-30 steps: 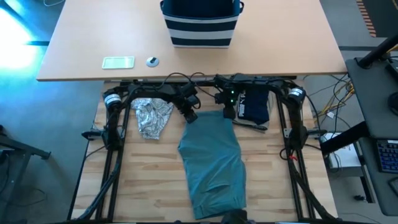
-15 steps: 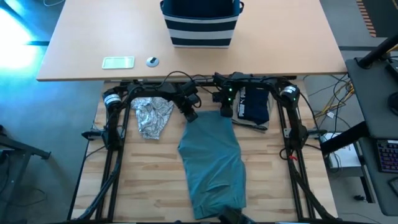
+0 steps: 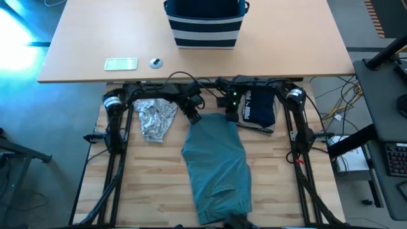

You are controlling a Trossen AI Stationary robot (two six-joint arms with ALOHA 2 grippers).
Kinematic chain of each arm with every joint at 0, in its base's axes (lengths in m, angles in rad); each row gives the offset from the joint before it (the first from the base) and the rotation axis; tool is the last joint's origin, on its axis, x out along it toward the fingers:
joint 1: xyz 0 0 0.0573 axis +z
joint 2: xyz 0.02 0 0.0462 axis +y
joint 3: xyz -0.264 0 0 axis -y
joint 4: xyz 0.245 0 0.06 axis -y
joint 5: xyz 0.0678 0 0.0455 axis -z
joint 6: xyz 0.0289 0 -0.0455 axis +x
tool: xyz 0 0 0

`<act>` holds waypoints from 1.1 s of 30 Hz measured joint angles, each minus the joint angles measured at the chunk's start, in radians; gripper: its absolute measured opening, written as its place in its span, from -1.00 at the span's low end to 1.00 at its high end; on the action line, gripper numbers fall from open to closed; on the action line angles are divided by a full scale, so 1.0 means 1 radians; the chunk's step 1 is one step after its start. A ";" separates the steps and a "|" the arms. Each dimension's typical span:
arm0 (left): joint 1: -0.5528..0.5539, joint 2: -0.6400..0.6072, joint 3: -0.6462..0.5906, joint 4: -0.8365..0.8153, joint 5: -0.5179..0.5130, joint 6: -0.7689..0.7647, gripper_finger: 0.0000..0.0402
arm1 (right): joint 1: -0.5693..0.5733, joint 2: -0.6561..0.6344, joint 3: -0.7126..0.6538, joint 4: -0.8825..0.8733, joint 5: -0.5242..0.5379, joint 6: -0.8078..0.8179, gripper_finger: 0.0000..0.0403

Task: Fold Laundry from Bin
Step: Fold the blue pants

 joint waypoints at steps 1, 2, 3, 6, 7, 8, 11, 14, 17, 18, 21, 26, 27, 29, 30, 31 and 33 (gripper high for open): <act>0.002 -0.016 0.000 -0.004 0.002 0.002 -1.00 | -0.003 -0.008 0.010 -0.016 0.001 0.004 -0.94; 0.004 -0.037 0.000 -0.009 0.002 0.005 -1.00 | -0.004 -0.019 0.022 -0.027 0.003 0.005 -0.94; 0.007 -0.056 0.000 -0.011 0.002 0.009 -1.00 | -0.005 -0.029 0.039 -0.035 0.007 0.004 -0.95; 0.026 -0.120 0.000 -0.009 -0.004 0.023 -1.00 | -0.013 -0.060 0.101 -0.041 0.041 -0.014 -0.95; 0.036 -0.142 0.000 -0.009 -0.006 0.023 -1.00 | -0.015 -0.065 0.131 -0.041 0.063 -0.022 -0.95; 0.047 -0.163 0.000 -0.010 -0.007 0.023 -1.00 | -0.022 -0.070 0.164 -0.042 0.079 -0.024 -0.95; 0.080 -0.228 0.000 -0.013 -0.031 0.026 -1.00 | -0.041 -0.076 0.252 -0.052 0.094 -0.024 -0.95; 0.098 -0.284 -0.001 -0.022 -0.053 0.056 -1.00 | -0.050 -0.079 0.303 -0.091 0.094 -0.035 -0.95; 0.094 -0.304 -0.011 -0.054 -0.053 0.072 -1.00 | -0.046 -0.079 0.305 -0.131 0.071 -0.059 -0.95; 0.088 -0.304 -0.020 -0.058 -0.052 0.071 -1.00 | -0.042 -0.079 0.294 -0.142 0.051 -0.062 -0.95; 0.062 -0.296 -0.055 -0.054 -0.049 0.056 -1.00 | -0.023 -0.079 0.245 -0.148 0.014 -0.055 -0.95; -0.002 -0.294 -0.137 -0.020 -0.028 0.004 -1.00 | 0.028 -0.079 0.186 -0.165 0.008 -0.060 -0.95; -0.011 -0.295 -0.148 -0.010 -0.022 -0.003 -1.00 | 0.035 -0.079 0.178 -0.160 0.009 -0.072 -0.95; -0.015 -0.295 -0.161 0.018 -0.023 -0.014 -1.00 | 0.042 -0.076 0.164 -0.119 0.038 -0.090 -0.95; -0.005 -0.293 -0.163 0.028 -0.030 -0.016 -1.00 | 0.042 -0.074 0.162 -0.080 0.072 -0.101 -0.95; 0.011 -0.292 -0.162 0.040 -0.049 -0.017 -1.00 | 0.042 -0.072 0.162 -0.041 0.113 -0.113 -0.95; 0.060 -0.288 -0.144 0.045 -0.080 0.003 -1.00 | 0.038 -0.071 0.161 0.041 0.226 -0.153 -0.95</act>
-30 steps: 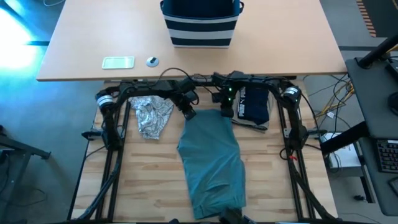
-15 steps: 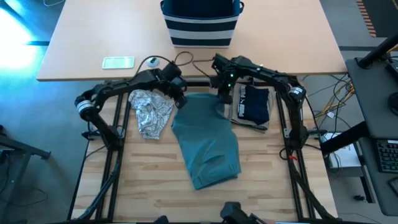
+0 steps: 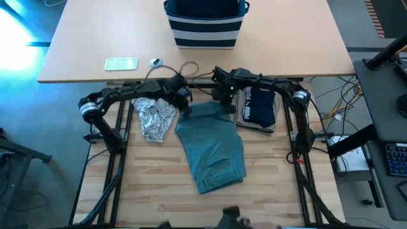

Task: Fold Laundry from Bin
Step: Fold the blue pants

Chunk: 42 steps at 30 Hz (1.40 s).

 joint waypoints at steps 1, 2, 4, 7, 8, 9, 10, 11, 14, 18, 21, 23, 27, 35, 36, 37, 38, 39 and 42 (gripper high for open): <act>0.032 0.001 0.018 -0.002 -0.009 0.016 -1.00 | -0.004 0.000 0.010 0.040 0.064 -0.029 -0.95; 0.065 0.001 0.045 -0.007 -0.013 0.032 -1.00 | -0.009 0.000 0.031 0.064 0.115 -0.061 -0.95; 0.133 0.001 0.126 -0.041 -0.013 0.074 -1.00 | -0.024 0.000 0.094 0.091 0.188 -0.120 -0.95; 0.216 0.001 0.315 -0.153 -0.012 0.150 -1.00 | -0.049 0.000 0.241 0.098 0.243 -0.176 -0.95; 0.233 0.001 0.386 -0.185 -0.012 0.172 -1.00 | -0.057 0.000 0.300 0.098 0.250 -0.184 -0.95; 0.245 0.001 0.470 -0.225 -0.013 0.192 -1.00 | -0.062 -0.001 0.361 0.098 0.256 -0.185 -0.95; 0.251 0.000 0.551 -0.261 -0.014 0.206 -1.00 | -0.067 -0.003 0.426 0.096 0.261 -0.186 -0.95; 0.253 0.000 0.629 -0.296 -0.015 0.218 -1.00 | -0.069 -0.005 0.491 0.087 0.260 -0.187 -0.95; 0.243 0.012 0.873 -0.426 -0.006 0.226 -1.00 | -0.067 -0.013 0.678 0.035 0.251 -0.197 -0.95; 0.174 0.031 1.167 -0.603 -0.008 0.210 -1.00 | -0.030 -0.207 0.566 0.100 0.155 -0.199 -0.95; 0.071 -0.045 1.122 -0.576 0.030 0.151 -1.00 | 0.017 -0.327 0.529 0.038 0.047 -0.087 -0.95; -0.003 -0.101 1.037 -0.583 0.066 0.097 -1.00 | 0.050 -0.387 0.514 -0.052 -0.034 -0.019 -0.95; -0.238 -0.169 0.844 -0.577 0.024 -0.041 -1.00 | 0.150 -0.454 0.466 -0.231 -0.174 0.139 -0.96; -0.723 -0.244 0.585 -0.419 -0.097 -0.372 -1.00 | 0.561 -0.511 0.213 -0.304 -0.204 0.445 -0.96; -0.776 -0.246 0.575 -0.413 -0.118 -0.406 -1.00 | 0.628 -0.514 0.192 -0.273 -0.183 0.495 -0.96; -0.827 -0.246 0.572 -0.408 -0.135 -0.434 -1.00 | 0.693 -0.515 0.176 -0.235 -0.149 0.547 -0.96; -0.877 -0.246 0.572 -0.399 -0.156 -0.460 -1.00 | 0.757 -0.515 0.166 -0.191 -0.115 0.594 -0.96; -0.924 -0.246 0.575 -0.387 -0.167 -0.481 -1.00 | 0.818 -0.515 0.158 -0.141 -0.086 0.635 -0.96; -1.047 -0.237 0.595 -0.307 -0.166 -0.503 -1.00 | 0.963 -0.513 0.155 0.038 -0.015 0.732 -0.96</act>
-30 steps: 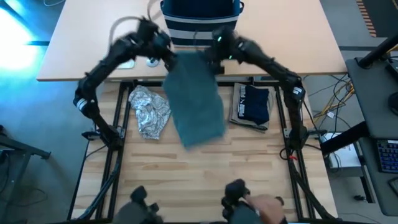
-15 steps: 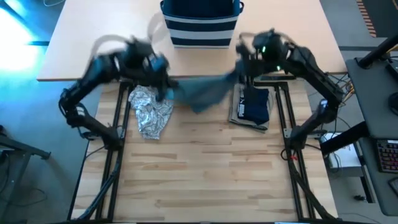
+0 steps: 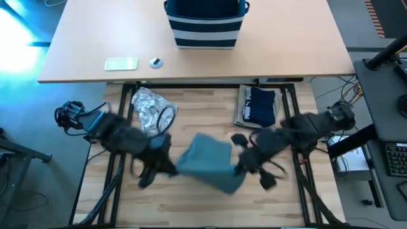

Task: Fold Laundry from Bin
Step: Fold the blue pants

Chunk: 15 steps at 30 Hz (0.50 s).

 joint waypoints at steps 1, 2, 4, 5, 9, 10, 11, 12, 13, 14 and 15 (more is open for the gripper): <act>-0.034 0.004 0.006 0.029 0.002 -0.002 -1.00 | 0.037 0.004 0.010 0.060 0.031 0.024 -0.96; -0.062 0.007 0.012 0.060 0.005 -0.002 -1.00 | 0.068 0.008 0.023 0.119 0.063 0.038 -0.96; -0.102 0.013 0.031 0.113 0.000 -0.002 -1.00 | 0.120 0.019 0.055 0.186 0.137 0.041 -0.96; -0.115 0.013 0.046 0.124 -0.022 0.000 -1.00 | 0.138 0.025 0.073 0.195 0.180 0.038 -0.96; -0.121 0.011 0.115 0.036 -0.185 0.018 -1.00 | 0.165 0.043 0.135 0.145 0.327 0.050 -0.96; -0.110 0.011 0.133 -0.011 -0.215 0.022 -1.00 | 0.164 0.043 0.139 0.127 0.346 0.055 -0.96; -0.095 0.010 0.148 -0.056 -0.239 0.024 -1.00 | 0.154 0.044 0.139 0.106 0.359 0.062 -0.96; -0.076 0.009 0.159 -0.096 -0.259 0.025 -1.00 | 0.139 0.044 0.136 0.089 0.366 0.065 -0.96; -0.054 0.009 0.164 -0.134 -0.277 0.026 -1.00 | 0.123 0.044 0.132 0.068 0.377 0.071 -0.96; -0.029 0.008 0.165 -0.174 -0.299 0.031 -1.00 | 0.104 0.044 0.127 0.041 0.389 0.076 -0.96; 0.001 0.008 0.162 -0.214 -0.321 0.034 -1.00 | 0.082 0.044 0.123 0.008 0.405 0.077 -0.96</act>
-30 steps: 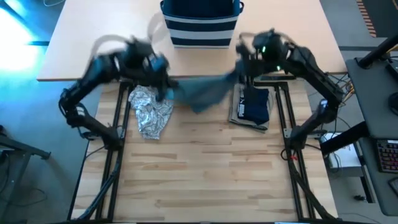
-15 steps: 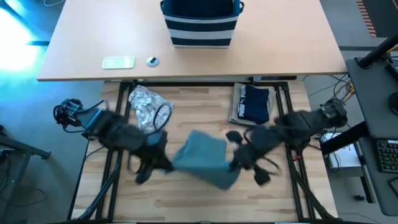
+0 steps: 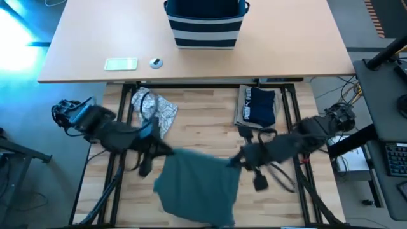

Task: Fold Laundry from Bin
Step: Fold the blue pants

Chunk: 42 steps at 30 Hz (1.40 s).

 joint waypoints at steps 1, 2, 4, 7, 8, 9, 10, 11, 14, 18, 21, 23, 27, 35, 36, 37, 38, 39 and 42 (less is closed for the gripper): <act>0.037 0.000 -0.011 -0.029 -0.009 0.009 -1.00 | -0.024 0.000 -0.005 -0.034 0.019 -0.003 -0.96; 0.079 -0.001 -0.025 -0.056 -0.007 0.021 -1.00 | -0.051 0.000 -0.011 -0.064 0.037 -0.014 -0.96; 0.179 0.000 -0.050 -0.082 0.038 0.069 -1.00 | -0.122 0.000 -0.034 -0.108 0.064 -0.071 -0.96; 0.351 0.001 -0.068 -0.065 0.165 0.190 -1.00 | -0.255 0.003 -0.055 -0.129 0.079 -0.196 -0.96; 0.409 0.001 -0.066 -0.058 0.201 0.230 -1.00 | -0.302 0.003 -0.056 -0.124 0.082 -0.250 -0.96; 0.467 0.001 -0.056 -0.058 0.229 0.265 -1.00 | -0.344 0.003 -0.055 -0.105 0.089 -0.306 -0.96; 0.526 0.001 -0.040 -0.057 0.257 0.304 -1.00 | -0.384 0.003 -0.046 -0.093 0.102 -0.376 -0.96; 0.580 0.001 -0.019 -0.054 0.287 0.343 -1.00 | -0.422 0.003 -0.031 -0.078 0.108 -0.451 -0.96; 0.741 0.003 0.066 -0.047 0.395 0.425 -1.00 | -0.521 0.003 0.034 -0.032 0.106 -0.647 -0.96; 0.843 0.028 0.223 -0.047 0.518 0.467 -1.00 | -0.574 0.002 0.144 -0.001 0.070 -0.717 -0.96; 0.831 0.063 0.346 -0.065 0.573 0.496 -1.00 | -0.547 0.001 0.220 -0.014 0.057 -0.689 -0.96; 0.795 0.090 0.413 -0.092 0.623 0.497 -1.00 | -0.508 0.000 0.253 -0.053 0.047 -0.656 -0.96; 0.668 0.095 0.395 -0.142 0.649 0.467 -1.00 | -0.404 -0.001 0.276 -0.171 -0.030 -0.483 -0.96; 0.169 0.094 0.039 -0.074 0.515 0.192 -1.00 | -0.050 0.061 0.008 -0.193 -0.085 -0.021 -0.96; 0.101 0.094 -0.037 -0.013 0.501 0.133 -1.00 | -0.001 0.079 -0.035 -0.154 -0.086 0.033 -0.96; 0.032 0.095 -0.111 0.061 0.495 0.068 -1.00 | 0.047 0.099 -0.074 -0.105 -0.088 0.084 -0.96; -0.035 0.096 -0.192 0.159 0.494 -0.003 -1.00 | 0.094 0.122 -0.110 -0.045 -0.091 0.126 -0.96; -0.094 0.102 -0.267 0.281 0.496 -0.073 -1.00 | 0.134 0.146 -0.142 0.023 -0.092 0.160 -0.96; -0.226 0.127 -0.462 0.665 0.501 -0.283 -1.00 | 0.227 0.227 -0.202 0.224 -0.115 0.269 -0.96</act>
